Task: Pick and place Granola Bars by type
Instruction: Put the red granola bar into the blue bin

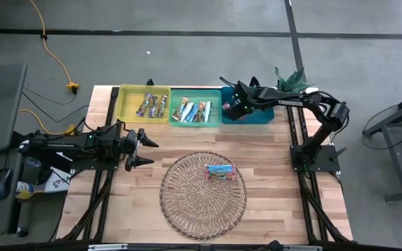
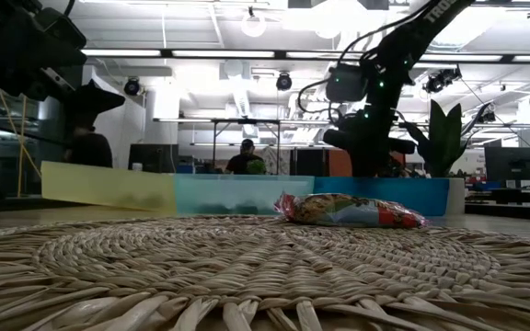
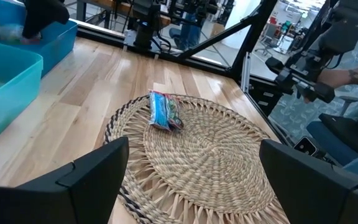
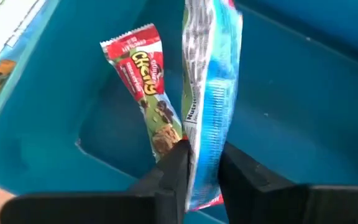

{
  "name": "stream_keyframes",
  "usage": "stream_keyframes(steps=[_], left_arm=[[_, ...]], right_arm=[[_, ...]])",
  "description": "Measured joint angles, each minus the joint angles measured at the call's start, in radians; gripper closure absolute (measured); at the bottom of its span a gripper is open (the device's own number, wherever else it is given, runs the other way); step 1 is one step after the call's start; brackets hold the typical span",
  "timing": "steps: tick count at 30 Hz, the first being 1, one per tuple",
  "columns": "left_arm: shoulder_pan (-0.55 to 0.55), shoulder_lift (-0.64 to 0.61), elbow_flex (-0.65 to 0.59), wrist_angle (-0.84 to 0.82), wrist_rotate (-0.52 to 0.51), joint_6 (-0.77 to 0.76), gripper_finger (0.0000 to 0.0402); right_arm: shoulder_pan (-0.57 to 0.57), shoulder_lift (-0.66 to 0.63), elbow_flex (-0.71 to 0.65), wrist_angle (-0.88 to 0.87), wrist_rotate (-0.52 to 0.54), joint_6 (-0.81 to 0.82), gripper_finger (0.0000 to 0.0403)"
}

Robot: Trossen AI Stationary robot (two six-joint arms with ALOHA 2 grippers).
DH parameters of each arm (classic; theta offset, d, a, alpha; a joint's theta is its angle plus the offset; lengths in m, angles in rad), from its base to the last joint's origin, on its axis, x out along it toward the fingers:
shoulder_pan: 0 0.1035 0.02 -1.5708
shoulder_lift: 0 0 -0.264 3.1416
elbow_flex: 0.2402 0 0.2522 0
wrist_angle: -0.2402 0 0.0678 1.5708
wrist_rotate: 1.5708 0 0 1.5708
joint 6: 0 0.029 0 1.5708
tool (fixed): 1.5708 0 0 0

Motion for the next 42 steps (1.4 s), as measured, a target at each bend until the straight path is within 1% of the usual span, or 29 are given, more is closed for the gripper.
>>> stream_keyframes(steps=[9, 13, 18, 24, 29, 33, 39, 42], left_arm=[[0.000, 0.000, 0.000, 0.000, 0.001, 0.000, 0.0043], [0.000, 0.000, 0.000, 0.000, 0.001, 0.000, 0.0043], [0.000, 0.000, 0.000, 0.000, 0.002, 0.000, 0.0043], [0.000, 0.000, 0.000, 0.000, 0.002, 0.000, 0.0043], [0.000, 0.000, 0.000, 0.000, 0.002, 0.000, 0.0043], [0.000, 0.000, 0.000, 0.000, 0.006, 0.000, 0.0043], [0.000, 0.000, 0.000, 0.000, 0.006, 0.000, 0.0043], [0.000, 0.000, 0.000, 0.000, 0.006, 0.000, 0.0043]], right_arm=[[0.000, 0.000, 0.000, 0.007, 0.008, -0.005, 0.0279], [0.000, -0.018, 0.000, 0.064, -0.048, -0.068, 0.0264], [0.012, -0.106, 0.000, 0.196, -0.164, -0.151, 0.0256], [0.055, -0.270, 0.000, 0.425, -0.358, -0.238, 0.0257], [0.119, -0.427, 0.000, 0.579, -0.432, -0.291, 0.0256], [0.171, -0.524, 0.000, 0.641, -0.530, -0.280, 0.0252], [0.243, -0.606, 0.000, 0.677, -0.712, -0.177, 0.0253], [0.292, -0.613, 0.000, 0.682, -0.729, -0.155, 0.0256]])
